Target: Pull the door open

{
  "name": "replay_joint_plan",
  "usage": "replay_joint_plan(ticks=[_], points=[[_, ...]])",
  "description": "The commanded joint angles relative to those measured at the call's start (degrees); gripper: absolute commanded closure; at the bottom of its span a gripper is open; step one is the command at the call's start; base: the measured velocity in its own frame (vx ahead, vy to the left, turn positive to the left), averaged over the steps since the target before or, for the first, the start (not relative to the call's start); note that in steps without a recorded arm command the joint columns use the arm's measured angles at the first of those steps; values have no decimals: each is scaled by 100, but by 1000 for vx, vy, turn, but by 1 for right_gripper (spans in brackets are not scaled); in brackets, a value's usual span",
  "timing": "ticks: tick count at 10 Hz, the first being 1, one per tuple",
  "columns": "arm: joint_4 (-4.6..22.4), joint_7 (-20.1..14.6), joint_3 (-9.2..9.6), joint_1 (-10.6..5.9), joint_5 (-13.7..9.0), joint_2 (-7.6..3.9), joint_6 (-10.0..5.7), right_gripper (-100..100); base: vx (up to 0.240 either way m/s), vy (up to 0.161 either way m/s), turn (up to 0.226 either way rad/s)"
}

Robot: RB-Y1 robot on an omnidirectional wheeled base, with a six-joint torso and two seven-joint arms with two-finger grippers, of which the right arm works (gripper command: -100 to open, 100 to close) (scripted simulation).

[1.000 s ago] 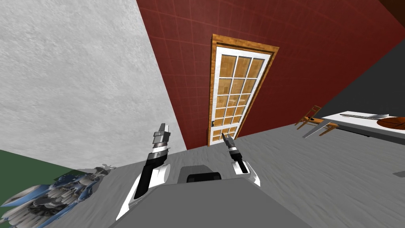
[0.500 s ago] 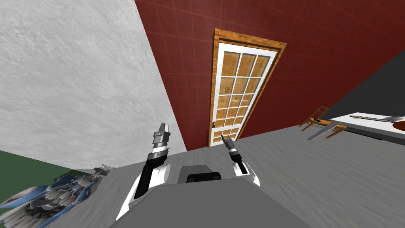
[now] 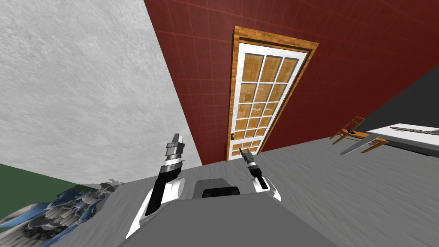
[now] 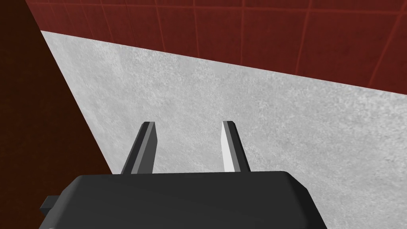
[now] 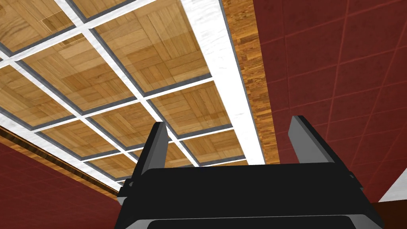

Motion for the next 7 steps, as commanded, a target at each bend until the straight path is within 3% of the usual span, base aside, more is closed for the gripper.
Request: replay_joint_plan(ticks=[1,7], points=[[286,207,-28,-96,30,-16,-94,-100,104,-12,27],[1151,843,-105,-367,138,-59,-333,-100,96,-17,29]])
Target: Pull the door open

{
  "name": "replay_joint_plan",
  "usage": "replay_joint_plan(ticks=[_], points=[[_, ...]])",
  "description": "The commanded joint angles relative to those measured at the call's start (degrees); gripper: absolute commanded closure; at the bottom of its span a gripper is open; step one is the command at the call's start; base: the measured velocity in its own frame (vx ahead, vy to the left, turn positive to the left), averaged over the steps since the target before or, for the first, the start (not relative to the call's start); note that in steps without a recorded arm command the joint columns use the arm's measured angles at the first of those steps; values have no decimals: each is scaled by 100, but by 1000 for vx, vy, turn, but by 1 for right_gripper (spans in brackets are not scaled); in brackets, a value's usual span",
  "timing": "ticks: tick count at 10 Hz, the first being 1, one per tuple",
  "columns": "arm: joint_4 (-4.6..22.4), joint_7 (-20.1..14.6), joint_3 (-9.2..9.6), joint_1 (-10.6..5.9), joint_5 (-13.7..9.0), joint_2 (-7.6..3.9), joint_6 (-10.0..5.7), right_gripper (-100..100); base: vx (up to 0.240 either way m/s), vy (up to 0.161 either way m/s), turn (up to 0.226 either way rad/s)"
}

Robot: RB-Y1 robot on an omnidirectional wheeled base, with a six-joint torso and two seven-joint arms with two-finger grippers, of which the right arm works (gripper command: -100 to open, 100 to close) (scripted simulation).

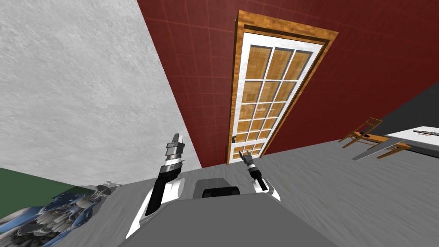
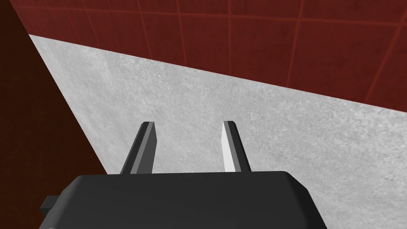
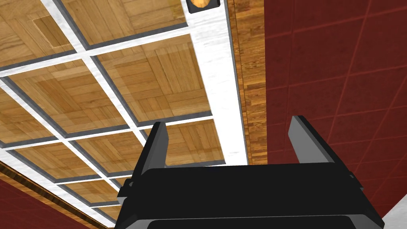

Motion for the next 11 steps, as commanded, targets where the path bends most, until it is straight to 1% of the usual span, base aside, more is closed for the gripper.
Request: replay_joint_plan(ticks=[1,2,3,6,7,9,10,11], points=[[203,166,-18,-60,28,-9,-56,-100,93,-11,21],[333,261,-29,-101,44,-15,-92,-100,93,-5,27],[554,426,-49,-171,72,-25,-154,-100,140,-12,41],[863,655,-77,-268,110,-40,-240,-100,106,-24,22],[1015,767,-91,-316,129,-46,-282,-100,105,-34,26],[1158,873,-104,-361,147,-53,-322,-100,91,-19,20],[1299,977,-116,-406,165,-59,-361,-100,93,-10,17],[1264,919,-115,-413,152,-54,-347,-100,41,-6,6]])
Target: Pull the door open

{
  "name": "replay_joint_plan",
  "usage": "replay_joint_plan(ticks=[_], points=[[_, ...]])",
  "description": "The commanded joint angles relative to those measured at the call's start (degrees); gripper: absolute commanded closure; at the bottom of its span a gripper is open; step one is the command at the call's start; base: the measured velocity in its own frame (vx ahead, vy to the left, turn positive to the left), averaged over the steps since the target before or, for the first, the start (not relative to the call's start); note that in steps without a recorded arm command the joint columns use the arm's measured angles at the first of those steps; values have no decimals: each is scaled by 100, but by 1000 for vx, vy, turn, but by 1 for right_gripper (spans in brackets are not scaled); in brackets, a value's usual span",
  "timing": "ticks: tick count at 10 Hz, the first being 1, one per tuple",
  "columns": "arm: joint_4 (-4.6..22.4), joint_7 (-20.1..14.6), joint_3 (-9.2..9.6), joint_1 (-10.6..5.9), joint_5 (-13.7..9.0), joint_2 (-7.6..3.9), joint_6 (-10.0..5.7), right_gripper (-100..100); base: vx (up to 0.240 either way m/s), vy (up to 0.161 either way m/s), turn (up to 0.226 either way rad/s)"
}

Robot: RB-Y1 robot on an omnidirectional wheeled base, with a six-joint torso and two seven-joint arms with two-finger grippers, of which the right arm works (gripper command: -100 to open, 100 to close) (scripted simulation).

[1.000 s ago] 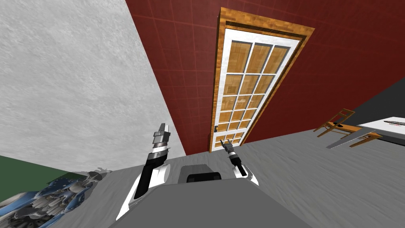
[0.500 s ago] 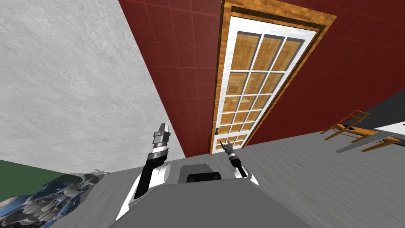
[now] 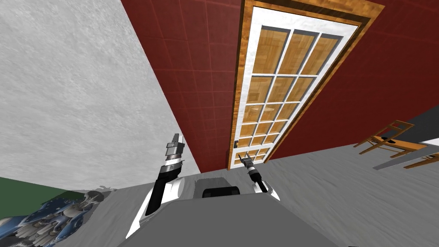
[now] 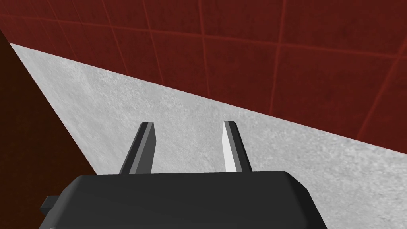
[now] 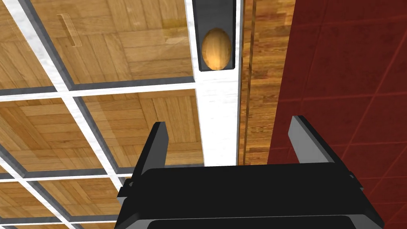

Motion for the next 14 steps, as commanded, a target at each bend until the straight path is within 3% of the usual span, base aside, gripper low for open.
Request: replay_joint_plan(ticks=[1,4,10,11,14], points=[[35,85,-28,-32,-12,74,14,-100,107,44,118],[85,213,-71,-79,-30,184,33,-100,176,38,65],[205,371,-92,-110,-35,349,8,-100,161,-58,-13],[205,371,-92,-110,-35,349,8,100,-32,9,10],[205,371,-92,-110,-35,349,8,100,-6,-6,-10]])
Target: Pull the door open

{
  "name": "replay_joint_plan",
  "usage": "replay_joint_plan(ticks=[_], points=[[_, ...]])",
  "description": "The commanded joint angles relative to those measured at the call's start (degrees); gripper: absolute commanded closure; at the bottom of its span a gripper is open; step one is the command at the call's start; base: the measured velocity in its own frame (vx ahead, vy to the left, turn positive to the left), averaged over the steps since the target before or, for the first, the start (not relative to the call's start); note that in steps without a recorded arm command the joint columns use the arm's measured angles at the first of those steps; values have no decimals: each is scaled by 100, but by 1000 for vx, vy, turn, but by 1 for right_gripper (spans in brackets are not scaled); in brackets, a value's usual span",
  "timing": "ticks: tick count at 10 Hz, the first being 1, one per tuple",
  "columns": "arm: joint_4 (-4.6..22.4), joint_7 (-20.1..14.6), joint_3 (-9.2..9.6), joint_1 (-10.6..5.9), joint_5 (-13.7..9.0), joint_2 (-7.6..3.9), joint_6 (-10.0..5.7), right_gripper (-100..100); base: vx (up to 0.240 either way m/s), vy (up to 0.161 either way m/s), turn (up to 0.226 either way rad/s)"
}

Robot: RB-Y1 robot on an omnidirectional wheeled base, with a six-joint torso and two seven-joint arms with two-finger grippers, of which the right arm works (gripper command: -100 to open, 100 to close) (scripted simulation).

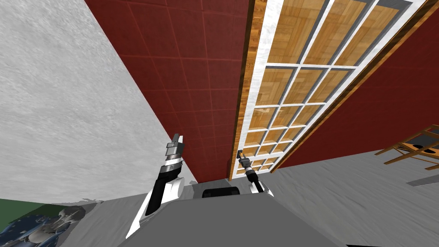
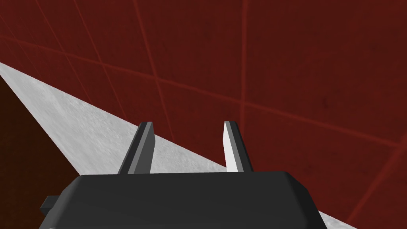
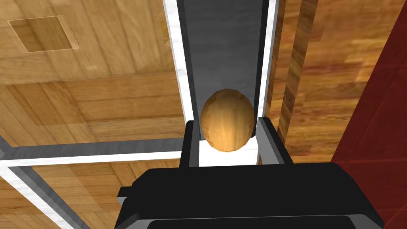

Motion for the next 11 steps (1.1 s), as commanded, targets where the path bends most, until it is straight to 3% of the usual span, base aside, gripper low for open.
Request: replay_joint_plan(ticks=[1,2,11], points=[[8,-1,19,-1,10,19,9,100,0,0,0],[8,-1,19,-1,10,19,9,100,0,0,0],[-47,-1306,59,60,-339,-66,13,100,-23,-11,65]])
